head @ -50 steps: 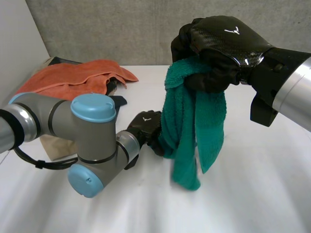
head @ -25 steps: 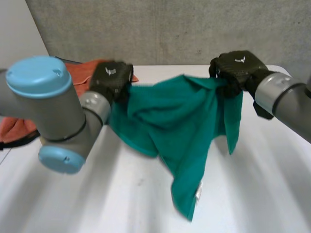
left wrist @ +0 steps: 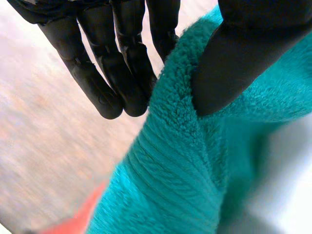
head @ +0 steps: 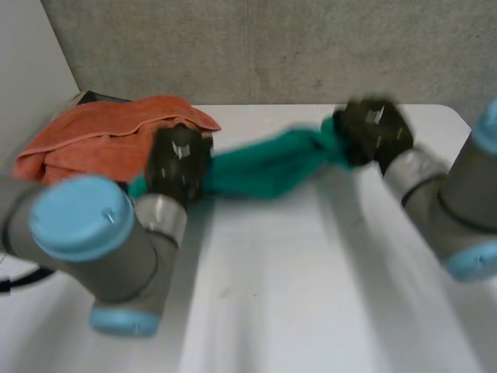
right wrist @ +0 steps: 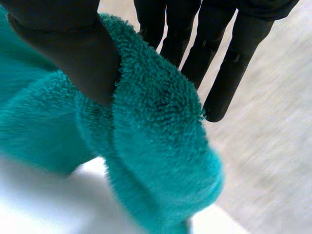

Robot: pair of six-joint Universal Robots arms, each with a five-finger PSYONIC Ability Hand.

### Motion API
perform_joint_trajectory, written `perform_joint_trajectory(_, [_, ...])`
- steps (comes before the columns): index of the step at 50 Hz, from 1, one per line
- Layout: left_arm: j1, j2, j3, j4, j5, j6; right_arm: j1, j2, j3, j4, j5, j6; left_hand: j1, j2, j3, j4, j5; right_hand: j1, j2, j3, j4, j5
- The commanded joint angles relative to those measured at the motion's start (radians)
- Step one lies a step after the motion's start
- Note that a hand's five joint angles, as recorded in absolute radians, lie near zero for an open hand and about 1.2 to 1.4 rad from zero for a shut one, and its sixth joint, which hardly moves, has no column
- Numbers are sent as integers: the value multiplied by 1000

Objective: Fold the laundry.

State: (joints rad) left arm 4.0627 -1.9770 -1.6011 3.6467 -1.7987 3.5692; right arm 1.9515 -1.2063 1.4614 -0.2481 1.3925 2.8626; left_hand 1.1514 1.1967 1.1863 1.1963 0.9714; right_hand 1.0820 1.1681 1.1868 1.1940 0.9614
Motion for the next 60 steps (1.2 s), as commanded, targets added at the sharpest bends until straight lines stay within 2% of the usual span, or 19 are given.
perform_joint_trajectory(1, [-27,-95,-117,-77,-7,-36,-19,109,152,66,-83,-170,222,177,187,177,227,276,190,171,164,222])
perform_joint_trajectory(2, [-36,-97,-115,-107,-11,-49,-20,119,155,69,-84,-186,126,80,91,81,131,250,163,145,138,196])
perform_joint_trajectory(4, [-57,-85,-106,-183,-16,-79,-29,123,158,75,-83,-232,-135,-181,-170,-180,-130,47,-39,-57,-65,-6])
perform_joint_trajectory(7, [-73,-57,-73,-282,-15,-111,-39,114,148,85,-73,-243,-362,-407,-397,-407,-356,-278,-364,-383,-390,-332])
perform_joint_trajectory(10, [-67,-25,-39,-342,-10,-125,-40,97,135,110,-49,-227,-453,-499,-488,-498,-448,-460,-547,-565,-572,-514])
perform_joint_trajectory(12, [-35,10,-5,-381,-7,-141,-42,74,126,142,-26,-207,-553,-598,-588,-598,-548,-663,-749,-768,-775,-717])
perform_joint_trajectory(15, [28,36,45,-414,21,-145,-58,33,125,191,-14,-172,-647,-692,-682,-692,-642,-740,-826,-845,-852,-794])
perform_joint_trajectory(22, [123,3,161,-464,143,-127,-118,1,125,231,-38,-126,-735,-781,-770,-780,-730,-740,-826,-845,-852,-794])
perform_joint_trajectory(26, [177,-77,265,-554,225,-105,-154,8,123,285,-49,-158,-724,-769,-759,-769,-718,-720,-806,-824,-832,-774])
perform_joint_trajectory(34, [188,-225,414,-686,335,-47,-168,30,132,362,-52,-143,-732,-778,-767,-777,-727,-658,-744,-763,-770,-712])
perform_joint_trajectory(40, [186,-305,478,-753,377,34,-154,70,138,357,-76,-77,-738,-784,-773,-783,-733,-658,-744,-763,-770,-712])
perform_joint_trajectory(45, [182,-295,457,-816,381,54,-145,85,172,348,-116,-71,-700,-746,-735,-745,-695,-664,-750,-769,-776,-718])
perform_joint_trajectory(56, [157,-278,375,-772,397,25,-141,99,217,254,-133,-135,-782,-828,-817,-827,-777,-588,-674,-692,-700,-641])
perform_joint_trajectory(60, [143,-309,383,-775,390,25,-135,100,227,231,-130,-141,-788,-834,-823,-833,-783,-391,-477,-496,-503,-445])
